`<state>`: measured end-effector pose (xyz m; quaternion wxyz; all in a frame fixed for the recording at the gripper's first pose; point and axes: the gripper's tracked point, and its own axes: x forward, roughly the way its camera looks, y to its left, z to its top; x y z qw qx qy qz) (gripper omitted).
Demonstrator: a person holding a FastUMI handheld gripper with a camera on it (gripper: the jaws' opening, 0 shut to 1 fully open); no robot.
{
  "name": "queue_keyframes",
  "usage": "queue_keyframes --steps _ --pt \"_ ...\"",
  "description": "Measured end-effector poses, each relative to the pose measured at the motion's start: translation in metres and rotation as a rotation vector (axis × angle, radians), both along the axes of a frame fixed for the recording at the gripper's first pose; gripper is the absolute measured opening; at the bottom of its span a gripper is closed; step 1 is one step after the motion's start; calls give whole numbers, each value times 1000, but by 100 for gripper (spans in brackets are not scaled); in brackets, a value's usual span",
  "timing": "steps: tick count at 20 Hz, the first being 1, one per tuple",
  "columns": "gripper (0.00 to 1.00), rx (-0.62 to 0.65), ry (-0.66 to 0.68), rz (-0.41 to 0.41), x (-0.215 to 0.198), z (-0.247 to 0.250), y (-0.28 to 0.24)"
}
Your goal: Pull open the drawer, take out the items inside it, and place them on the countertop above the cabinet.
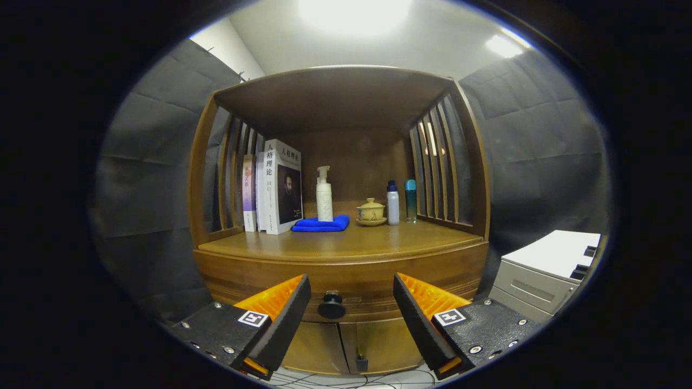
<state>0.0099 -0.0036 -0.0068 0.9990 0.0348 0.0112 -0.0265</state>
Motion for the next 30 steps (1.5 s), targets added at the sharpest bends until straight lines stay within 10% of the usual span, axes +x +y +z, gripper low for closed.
queue_keyframes --steps 13,24,30 --pt "92 -30 183 116 26 -58 31" --pt "43 -51 274 121 34 -79 33" --pt "37 -30 275 114 6 -76 30"
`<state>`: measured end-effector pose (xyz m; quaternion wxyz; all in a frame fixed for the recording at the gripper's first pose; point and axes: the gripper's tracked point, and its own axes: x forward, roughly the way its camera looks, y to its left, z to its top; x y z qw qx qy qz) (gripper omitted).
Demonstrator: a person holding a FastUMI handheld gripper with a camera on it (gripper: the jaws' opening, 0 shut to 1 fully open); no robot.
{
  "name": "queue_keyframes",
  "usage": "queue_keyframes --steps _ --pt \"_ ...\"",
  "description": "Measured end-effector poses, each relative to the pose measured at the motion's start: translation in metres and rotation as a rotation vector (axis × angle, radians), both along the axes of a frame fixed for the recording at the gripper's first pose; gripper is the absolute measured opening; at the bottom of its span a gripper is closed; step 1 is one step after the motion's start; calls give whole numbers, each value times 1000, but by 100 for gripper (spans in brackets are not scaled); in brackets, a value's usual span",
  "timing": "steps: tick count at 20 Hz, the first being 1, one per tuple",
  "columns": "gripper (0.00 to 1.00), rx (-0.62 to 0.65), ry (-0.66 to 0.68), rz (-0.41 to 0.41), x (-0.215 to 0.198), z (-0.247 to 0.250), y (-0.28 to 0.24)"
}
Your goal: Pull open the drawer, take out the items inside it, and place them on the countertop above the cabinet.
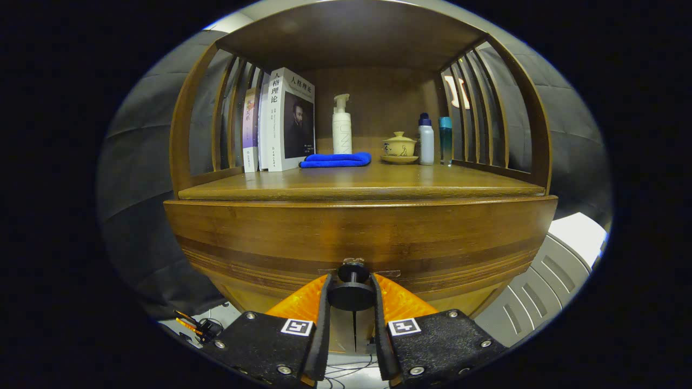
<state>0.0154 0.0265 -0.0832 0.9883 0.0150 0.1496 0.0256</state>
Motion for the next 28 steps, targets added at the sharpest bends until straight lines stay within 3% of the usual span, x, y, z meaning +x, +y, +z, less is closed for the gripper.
queue_keyframes --steps 19,28 --pt "37 -62 74 24 -122 2 -3" --pt "37 -25 112 14 -148 -7 0"
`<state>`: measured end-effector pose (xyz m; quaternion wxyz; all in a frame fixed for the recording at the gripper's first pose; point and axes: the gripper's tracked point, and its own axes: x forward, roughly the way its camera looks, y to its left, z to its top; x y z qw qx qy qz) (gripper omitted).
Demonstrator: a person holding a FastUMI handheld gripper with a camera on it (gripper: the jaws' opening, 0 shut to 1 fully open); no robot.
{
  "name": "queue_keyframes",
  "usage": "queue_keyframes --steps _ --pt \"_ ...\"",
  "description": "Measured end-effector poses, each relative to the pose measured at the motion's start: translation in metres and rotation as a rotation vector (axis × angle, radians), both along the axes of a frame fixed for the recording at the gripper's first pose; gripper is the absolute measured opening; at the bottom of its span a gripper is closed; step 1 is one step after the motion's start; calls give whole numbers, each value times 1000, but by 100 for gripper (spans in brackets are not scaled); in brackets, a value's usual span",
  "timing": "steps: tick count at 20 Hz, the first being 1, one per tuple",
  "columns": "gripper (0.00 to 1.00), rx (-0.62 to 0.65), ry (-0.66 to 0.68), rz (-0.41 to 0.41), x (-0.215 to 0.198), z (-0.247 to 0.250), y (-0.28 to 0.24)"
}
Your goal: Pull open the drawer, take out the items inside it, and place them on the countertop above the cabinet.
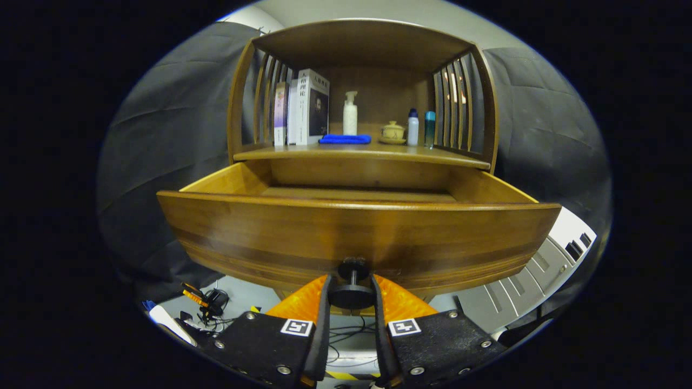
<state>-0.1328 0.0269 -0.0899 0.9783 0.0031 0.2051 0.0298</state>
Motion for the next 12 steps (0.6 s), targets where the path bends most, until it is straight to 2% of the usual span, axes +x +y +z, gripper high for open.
queue_keyframes --steps 1,6,9,12 --pt "42 17 5 9 0 5 3" --pt "86 79 -116 -32 5 64 -5" --pt "89 51 -159 -32 17 95 -8" --pt "93 26 -102 -65 27 103 -12"
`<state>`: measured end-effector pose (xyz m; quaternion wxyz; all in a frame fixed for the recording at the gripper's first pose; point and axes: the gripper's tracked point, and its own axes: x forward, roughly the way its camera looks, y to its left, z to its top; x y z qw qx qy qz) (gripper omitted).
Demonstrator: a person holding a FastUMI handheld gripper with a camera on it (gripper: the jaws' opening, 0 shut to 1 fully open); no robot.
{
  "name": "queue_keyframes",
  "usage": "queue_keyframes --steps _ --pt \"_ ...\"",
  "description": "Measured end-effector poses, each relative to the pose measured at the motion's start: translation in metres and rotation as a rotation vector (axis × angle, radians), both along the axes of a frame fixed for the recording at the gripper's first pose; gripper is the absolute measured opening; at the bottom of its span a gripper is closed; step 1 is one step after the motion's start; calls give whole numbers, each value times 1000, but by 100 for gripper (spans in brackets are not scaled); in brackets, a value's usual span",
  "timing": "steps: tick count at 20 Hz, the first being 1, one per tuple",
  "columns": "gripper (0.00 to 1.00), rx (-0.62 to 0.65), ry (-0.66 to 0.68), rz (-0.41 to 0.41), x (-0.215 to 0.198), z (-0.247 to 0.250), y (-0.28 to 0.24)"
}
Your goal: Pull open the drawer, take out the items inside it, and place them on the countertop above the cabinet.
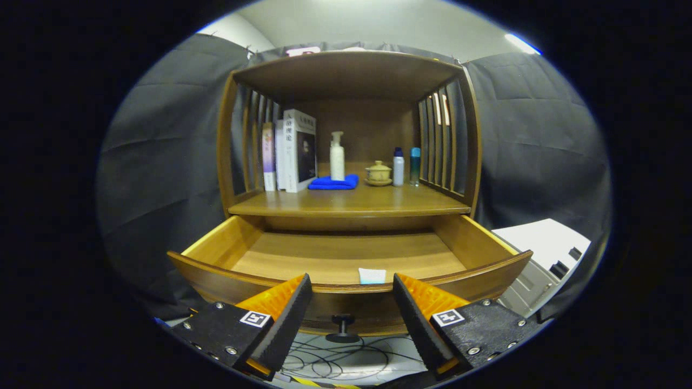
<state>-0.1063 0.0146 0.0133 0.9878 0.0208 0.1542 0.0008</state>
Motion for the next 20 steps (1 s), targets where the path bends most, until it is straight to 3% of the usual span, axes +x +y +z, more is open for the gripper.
queue_keyframes --steps 4,9,14,20 --pt "94 -20 22 -15 30 15 -5" --pt "94 -71 208 -82 70 -1 -30" --pt "94 -33 375 -129 103 -29 -50" --pt "94 96 604 -153 110 -78 -57"
